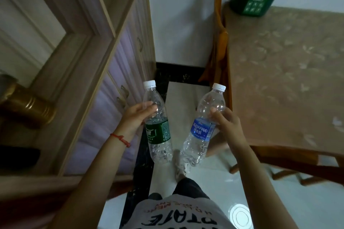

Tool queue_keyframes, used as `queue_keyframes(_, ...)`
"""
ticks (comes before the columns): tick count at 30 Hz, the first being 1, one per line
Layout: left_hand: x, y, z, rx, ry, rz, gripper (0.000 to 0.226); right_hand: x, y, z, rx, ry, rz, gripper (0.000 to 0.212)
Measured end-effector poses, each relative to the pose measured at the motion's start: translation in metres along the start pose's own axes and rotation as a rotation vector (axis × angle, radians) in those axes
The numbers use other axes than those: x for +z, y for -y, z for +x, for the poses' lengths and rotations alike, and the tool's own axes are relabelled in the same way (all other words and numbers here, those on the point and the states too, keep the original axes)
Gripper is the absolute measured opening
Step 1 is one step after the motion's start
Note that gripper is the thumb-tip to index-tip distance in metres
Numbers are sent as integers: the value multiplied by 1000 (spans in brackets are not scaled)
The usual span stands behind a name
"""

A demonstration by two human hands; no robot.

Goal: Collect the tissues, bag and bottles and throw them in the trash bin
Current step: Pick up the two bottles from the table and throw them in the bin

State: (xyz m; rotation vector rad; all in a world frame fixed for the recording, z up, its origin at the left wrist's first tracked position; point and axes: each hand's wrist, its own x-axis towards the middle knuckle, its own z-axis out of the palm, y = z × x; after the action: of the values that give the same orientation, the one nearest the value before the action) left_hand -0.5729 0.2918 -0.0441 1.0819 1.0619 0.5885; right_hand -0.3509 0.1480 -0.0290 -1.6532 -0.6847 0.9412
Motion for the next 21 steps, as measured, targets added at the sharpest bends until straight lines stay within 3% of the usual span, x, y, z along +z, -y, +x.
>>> queue_keyframes(18,28,-110,238,22,18,-34,38,-8,73,248,-24,60,59,52)
queue_keyframes(21,31,-129,286,42,70,-10,22,0,82,286,-26,10,84,48)
